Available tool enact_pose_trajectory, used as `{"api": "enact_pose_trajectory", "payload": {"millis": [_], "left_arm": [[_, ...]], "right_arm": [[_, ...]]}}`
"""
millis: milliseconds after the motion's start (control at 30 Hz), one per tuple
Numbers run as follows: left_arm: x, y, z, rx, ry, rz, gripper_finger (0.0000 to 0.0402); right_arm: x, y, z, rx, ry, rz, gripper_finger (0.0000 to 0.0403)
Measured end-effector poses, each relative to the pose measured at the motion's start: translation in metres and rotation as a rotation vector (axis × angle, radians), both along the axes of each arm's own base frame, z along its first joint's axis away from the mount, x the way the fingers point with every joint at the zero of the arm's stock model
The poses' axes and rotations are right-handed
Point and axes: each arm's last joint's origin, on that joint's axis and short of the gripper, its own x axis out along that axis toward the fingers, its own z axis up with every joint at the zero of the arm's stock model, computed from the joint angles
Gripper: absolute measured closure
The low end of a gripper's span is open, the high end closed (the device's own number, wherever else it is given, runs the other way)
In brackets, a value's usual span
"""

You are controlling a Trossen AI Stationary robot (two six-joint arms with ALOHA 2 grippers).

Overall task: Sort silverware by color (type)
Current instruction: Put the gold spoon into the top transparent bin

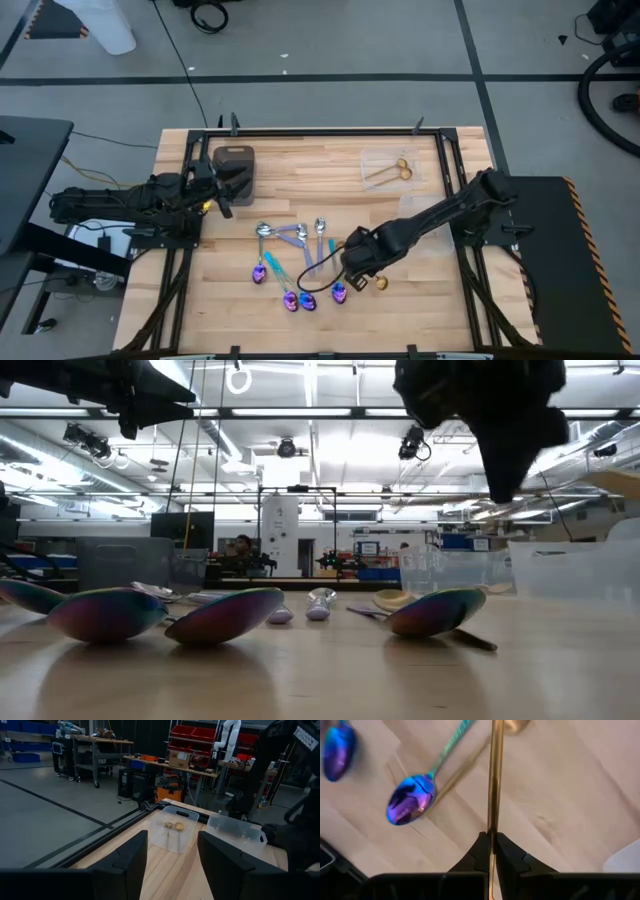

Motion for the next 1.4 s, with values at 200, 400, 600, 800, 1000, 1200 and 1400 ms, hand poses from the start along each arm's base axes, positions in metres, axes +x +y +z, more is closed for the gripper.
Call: {"api": "enact_pose_trajectory", "payload": {"millis": [200, 400, 600, 800, 1000, 1200, 1400], "left_arm": [[0.0, 0.0, 0.0, -0.002, -0.001, 0.0, 0.0219], [0.0, 0.0, 0.0, -0.002, -0.001, 0.0, 0.0219], [0.0, 0.0, 0.0, -0.002, -0.001, 0.0, 0.0219], [0.0, 0.0, 0.0, 0.0, 0.0, 0.0, 0.0219], [0.0, 0.0, 0.0, 0.021, 0.01, 0.0, 0.0219], [-0.001, 0.0, -0.003, -0.002, 0.028, 0.0, 0.0219], [-0.001, 0.0, -0.008, -0.002, 0.08, 0.0, 0.0219]], "right_arm": [[-0.008, -0.011, 0.029, -0.034, -0.113, 0.074, 0.0385], [-0.018, -0.022, 0.053, -0.066, -0.203, 0.12, 0.0385], [-0.025, -0.03, 0.069, -0.13, -0.272, 0.238, 0.0385], [-0.025, -0.041, 0.081, -0.198, -0.349, 0.299, 0.0385], [-0.022, -0.046, 0.082, -0.206, -0.365, 0.255, 0.0385], [-0.019, -0.052, 0.08, -0.253, -0.362, 0.334, 0.0385], [-0.015, -0.069, 0.081, -0.313, -0.351, 0.341, 0.0385]]}}
